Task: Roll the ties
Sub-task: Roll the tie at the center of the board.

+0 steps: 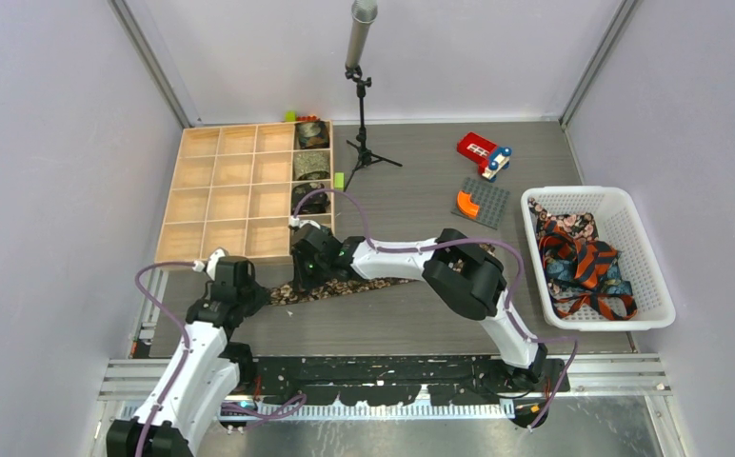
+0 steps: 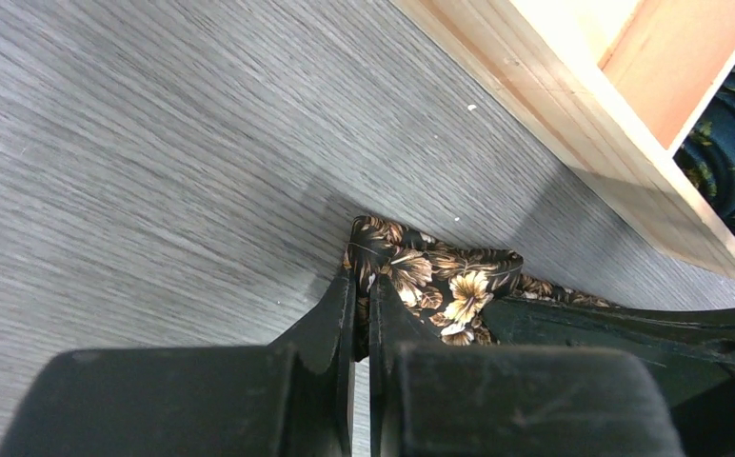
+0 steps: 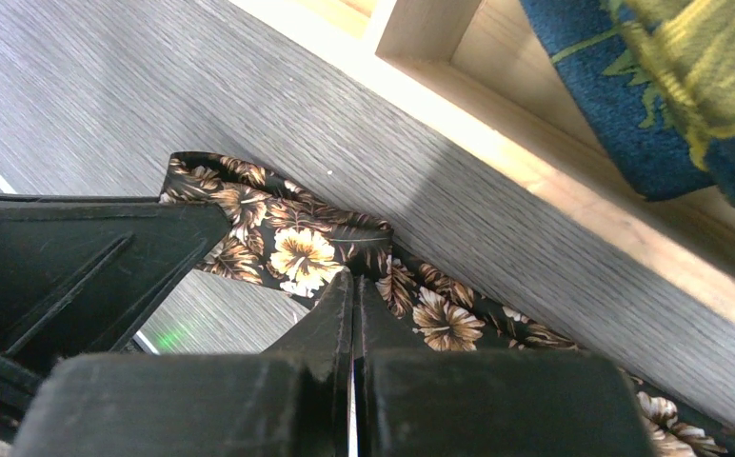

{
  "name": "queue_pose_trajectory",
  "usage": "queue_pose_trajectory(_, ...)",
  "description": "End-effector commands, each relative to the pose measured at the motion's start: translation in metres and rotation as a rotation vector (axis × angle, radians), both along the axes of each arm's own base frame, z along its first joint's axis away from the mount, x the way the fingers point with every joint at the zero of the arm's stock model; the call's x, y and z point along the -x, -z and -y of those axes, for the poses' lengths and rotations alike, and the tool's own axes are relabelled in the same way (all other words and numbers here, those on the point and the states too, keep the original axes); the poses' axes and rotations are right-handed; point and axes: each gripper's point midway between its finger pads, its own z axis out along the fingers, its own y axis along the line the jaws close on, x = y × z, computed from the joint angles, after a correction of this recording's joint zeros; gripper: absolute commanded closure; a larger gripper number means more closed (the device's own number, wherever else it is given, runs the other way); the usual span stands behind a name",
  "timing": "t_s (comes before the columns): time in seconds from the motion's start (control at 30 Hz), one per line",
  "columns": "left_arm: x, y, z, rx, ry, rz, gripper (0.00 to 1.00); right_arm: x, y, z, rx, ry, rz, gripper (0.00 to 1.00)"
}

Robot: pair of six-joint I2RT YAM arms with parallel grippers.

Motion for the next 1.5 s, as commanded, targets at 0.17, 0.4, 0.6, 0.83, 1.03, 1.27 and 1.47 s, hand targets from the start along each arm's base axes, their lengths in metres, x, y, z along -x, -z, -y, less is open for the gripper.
queue_pose_trajectory(0.17,-0.012,-0.037,-0.003,-0.052,0.041,0.031,1.0,0.008,-0.059,-0.017,-0.082,-0.029,-0.018,0.98)
queue_pose_trajectory(0.4,-0.013,-0.044,-0.004,-0.067,0.054,0.026,1.0,0.012,-0.063,-0.029,-0.12,-0.028,-0.031,0.98)
queue_pose_trajectory(0.6,-0.012,-0.047,-0.007,-0.092,0.065,0.005,1.0,0.009,-0.072,-0.037,-0.156,-0.024,-0.023,0.98)
queue_pose_trajectory(0.83,-0.013,-0.05,-0.007,-0.092,0.068,0.016,1.0,0.01,-0.047,-0.047,-0.14,-0.029,-0.059,0.99)
queue_pose_trajectory(1.03,-0.016,-0.058,-0.007,-0.096,0.072,0.032,1.0,0.016,-0.035,-0.054,-0.132,-0.04,-0.077,0.99)
queue_pose_trajectory(1.27,-0.022,-0.071,-0.009,-0.119,0.085,0.043,1.0,0.021,-0.043,-0.063,-0.166,-0.051,-0.079,0.99)
queue_pose_trajectory(1.47,-0.024,-0.08,-0.01,-0.144,0.109,0.039,1.0,0.018,-0.054,-0.071,-0.206,-0.067,-0.065,0.99)
